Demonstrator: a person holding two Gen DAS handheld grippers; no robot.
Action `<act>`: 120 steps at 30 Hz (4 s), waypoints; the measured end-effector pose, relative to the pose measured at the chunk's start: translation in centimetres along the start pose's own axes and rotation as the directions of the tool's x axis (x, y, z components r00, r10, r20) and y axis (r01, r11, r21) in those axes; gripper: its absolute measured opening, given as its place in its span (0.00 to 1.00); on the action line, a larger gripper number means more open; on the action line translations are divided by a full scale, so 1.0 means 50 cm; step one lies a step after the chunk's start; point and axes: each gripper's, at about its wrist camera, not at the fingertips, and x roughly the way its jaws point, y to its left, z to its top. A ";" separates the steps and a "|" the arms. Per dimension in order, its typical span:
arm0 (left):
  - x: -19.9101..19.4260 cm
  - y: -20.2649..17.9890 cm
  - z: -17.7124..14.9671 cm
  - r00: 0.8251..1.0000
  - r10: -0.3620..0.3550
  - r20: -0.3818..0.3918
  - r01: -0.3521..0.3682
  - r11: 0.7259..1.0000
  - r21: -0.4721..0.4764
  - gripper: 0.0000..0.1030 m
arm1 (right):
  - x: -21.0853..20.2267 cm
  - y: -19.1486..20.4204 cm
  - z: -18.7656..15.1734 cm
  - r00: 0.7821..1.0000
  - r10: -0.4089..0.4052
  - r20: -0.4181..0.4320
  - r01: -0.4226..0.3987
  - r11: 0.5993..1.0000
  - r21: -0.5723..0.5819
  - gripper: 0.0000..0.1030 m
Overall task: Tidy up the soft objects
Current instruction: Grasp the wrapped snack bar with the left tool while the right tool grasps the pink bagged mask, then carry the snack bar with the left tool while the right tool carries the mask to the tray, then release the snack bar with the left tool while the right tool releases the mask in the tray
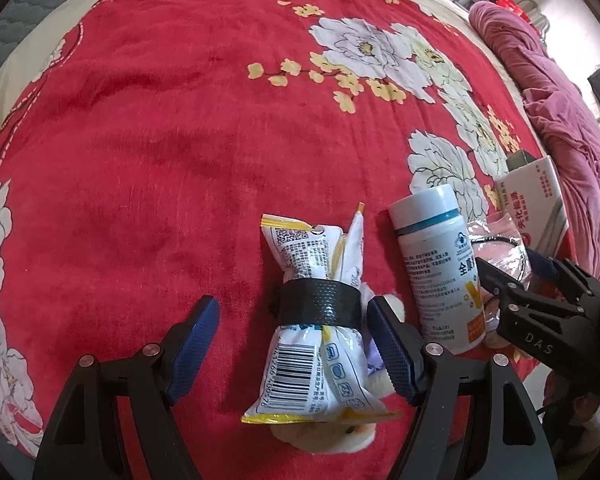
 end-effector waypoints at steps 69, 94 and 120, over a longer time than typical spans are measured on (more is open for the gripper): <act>-0.086 -0.727 -0.038 0.980 -0.199 0.006 0.170 0.852 0.495 0.43 | -0.307 -0.654 -0.276 0.923 -0.099 0.372 -0.174 0.755 0.633 0.16; 0.060 -0.820 -0.036 0.989 -0.116 -0.093 0.149 0.816 0.559 0.43 | -0.159 -0.684 -0.273 0.964 -0.069 0.256 -0.124 0.735 0.666 0.18; 0.061 -0.833 -0.040 0.996 -0.073 -0.058 0.093 0.802 0.590 0.50 | -0.193 -0.687 -0.271 0.963 -0.108 0.249 -0.075 0.775 0.627 0.47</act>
